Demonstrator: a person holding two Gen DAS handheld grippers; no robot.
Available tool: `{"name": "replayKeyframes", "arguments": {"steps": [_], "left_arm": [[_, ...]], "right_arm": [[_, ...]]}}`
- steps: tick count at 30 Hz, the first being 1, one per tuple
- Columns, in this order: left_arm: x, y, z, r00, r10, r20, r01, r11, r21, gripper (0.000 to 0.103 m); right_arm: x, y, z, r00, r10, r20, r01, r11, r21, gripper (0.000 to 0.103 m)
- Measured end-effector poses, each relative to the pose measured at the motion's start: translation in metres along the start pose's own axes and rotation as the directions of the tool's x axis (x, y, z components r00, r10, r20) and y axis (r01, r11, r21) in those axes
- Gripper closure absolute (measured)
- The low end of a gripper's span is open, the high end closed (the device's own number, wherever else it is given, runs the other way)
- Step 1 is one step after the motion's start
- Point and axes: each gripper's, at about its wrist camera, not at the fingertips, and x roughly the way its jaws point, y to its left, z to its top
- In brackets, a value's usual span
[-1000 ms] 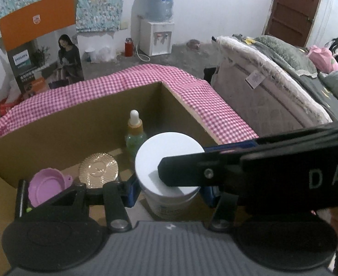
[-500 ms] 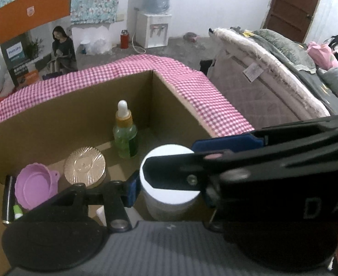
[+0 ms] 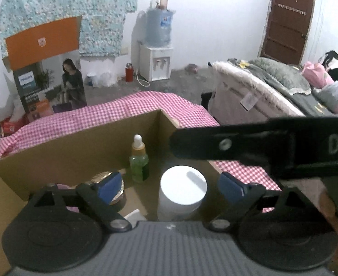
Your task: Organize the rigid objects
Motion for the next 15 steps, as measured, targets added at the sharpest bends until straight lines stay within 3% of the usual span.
{"name": "replayKeyframes", "arguments": {"steps": [6,8,15], "left_arm": [[-0.041,0.003,-0.003,0.998,0.002,0.064,-0.001,1.000,-0.020,0.005],[-0.057,0.002,-0.005,0.995,0.025,0.095,-0.024,1.000,-0.013,0.000],[-0.104,0.000,-0.018,0.978,0.109,0.178,-0.105,0.994,-0.029,0.000]], "right_arm": [[-0.030,0.015,-0.003,0.995,0.034,0.091,-0.034,0.999,-0.003,0.016],[-0.042,0.020,-0.006,0.992,0.045,0.121,-0.045,0.999,-0.004,0.014],[-0.082,0.042,-0.026,0.968,0.103,0.228,-0.101,0.995,-0.022,0.001]]}}
